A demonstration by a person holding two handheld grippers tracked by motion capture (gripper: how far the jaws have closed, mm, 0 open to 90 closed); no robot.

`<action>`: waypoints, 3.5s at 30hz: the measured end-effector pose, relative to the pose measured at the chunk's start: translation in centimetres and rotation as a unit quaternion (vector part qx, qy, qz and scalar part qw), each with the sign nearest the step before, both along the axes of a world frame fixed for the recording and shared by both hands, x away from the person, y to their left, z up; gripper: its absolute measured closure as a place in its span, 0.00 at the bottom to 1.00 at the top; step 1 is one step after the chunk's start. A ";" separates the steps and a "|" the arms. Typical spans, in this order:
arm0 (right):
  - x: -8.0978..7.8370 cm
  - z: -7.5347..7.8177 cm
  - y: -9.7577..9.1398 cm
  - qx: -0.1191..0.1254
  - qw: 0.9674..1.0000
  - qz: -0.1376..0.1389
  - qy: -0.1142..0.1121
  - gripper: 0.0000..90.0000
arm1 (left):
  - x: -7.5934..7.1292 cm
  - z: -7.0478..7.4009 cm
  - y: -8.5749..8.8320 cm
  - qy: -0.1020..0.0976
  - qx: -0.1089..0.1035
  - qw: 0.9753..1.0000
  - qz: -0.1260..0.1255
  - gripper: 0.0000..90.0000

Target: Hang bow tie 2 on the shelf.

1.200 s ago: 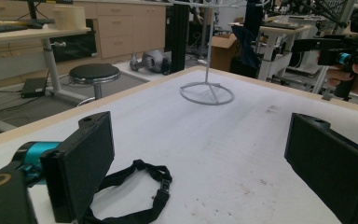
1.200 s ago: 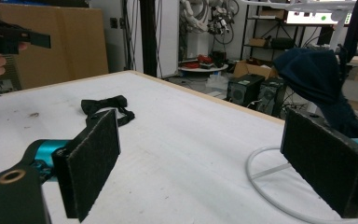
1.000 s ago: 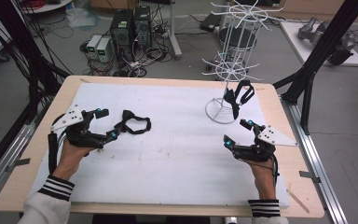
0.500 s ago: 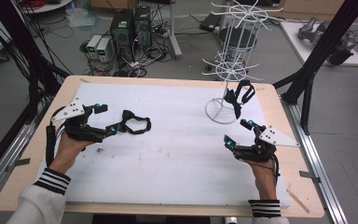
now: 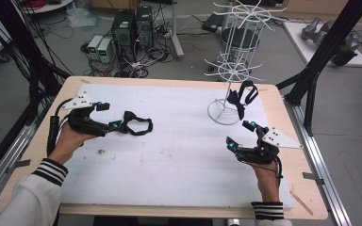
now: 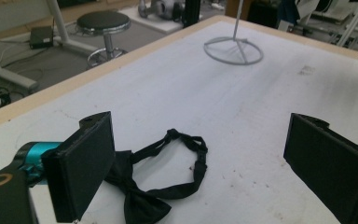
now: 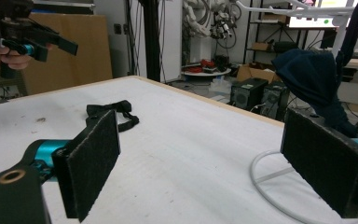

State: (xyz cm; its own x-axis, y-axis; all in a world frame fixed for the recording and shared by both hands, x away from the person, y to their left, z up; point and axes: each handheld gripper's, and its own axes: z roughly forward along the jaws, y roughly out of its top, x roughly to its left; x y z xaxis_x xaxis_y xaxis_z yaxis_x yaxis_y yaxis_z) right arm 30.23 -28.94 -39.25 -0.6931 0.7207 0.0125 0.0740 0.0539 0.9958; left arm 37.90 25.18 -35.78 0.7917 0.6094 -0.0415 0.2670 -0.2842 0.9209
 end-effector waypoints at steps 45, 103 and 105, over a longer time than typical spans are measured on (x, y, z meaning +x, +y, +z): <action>-0.3 0.3 -0.5 0.013 1.000 0.001 -0.008 0.12 | 6.6 -3.8 -1.9 0.176 0.155 0.972 0.036 0.21; -0.2 0.2 -0.2 0.016 1.000 0.012 -0.005 0.12 | 7.1 -5.1 -2.7 0.217 0.204 0.954 0.029 0.91; -0.2 0.2 -0.1 0.016 1.000 0.014 0.001 0.12 | 6.9 -4.9 -2.6 0.210 0.201 0.957 0.025 0.91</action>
State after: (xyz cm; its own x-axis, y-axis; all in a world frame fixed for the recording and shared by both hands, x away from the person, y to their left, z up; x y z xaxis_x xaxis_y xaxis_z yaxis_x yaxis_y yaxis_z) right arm 30.00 -29.08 -39.08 -0.7126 0.7006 0.0363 0.0740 0.0236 0.9970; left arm 44.81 22.59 -40.71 0.7260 0.6796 -0.1046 0.6120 -0.5693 0.5489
